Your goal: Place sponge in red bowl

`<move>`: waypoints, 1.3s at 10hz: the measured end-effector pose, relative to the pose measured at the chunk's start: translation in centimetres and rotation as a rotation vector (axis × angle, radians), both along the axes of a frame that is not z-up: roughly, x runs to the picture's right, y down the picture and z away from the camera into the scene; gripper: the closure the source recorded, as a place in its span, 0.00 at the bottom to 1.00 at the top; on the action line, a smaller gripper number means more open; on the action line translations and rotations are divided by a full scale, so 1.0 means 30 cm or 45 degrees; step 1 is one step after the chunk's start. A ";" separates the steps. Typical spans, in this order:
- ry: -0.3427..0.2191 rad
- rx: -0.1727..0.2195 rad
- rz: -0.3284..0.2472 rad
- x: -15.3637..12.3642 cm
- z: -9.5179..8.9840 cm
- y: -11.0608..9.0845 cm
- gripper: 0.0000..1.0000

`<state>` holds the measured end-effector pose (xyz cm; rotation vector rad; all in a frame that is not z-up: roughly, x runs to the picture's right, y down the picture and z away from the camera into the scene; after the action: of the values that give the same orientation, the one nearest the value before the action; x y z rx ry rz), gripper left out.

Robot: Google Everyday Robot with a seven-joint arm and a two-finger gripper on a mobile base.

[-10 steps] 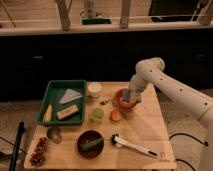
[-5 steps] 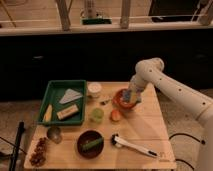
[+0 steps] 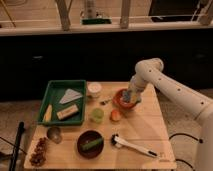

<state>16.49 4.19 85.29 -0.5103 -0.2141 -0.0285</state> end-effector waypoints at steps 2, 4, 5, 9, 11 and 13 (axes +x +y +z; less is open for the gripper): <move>0.008 0.016 0.001 -0.012 -0.011 -0.017 1.00; 0.011 0.019 0.000 -0.024 -0.006 -0.017 1.00; 0.011 0.018 -0.001 -0.032 -0.001 -0.016 1.00; 0.008 0.026 0.019 -0.042 0.008 -0.029 0.91; 0.003 0.031 0.032 -0.046 0.008 -0.042 0.71; 0.001 0.036 0.035 -0.046 0.006 -0.051 0.51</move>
<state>15.12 2.66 85.46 -0.4793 -0.2197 -0.0043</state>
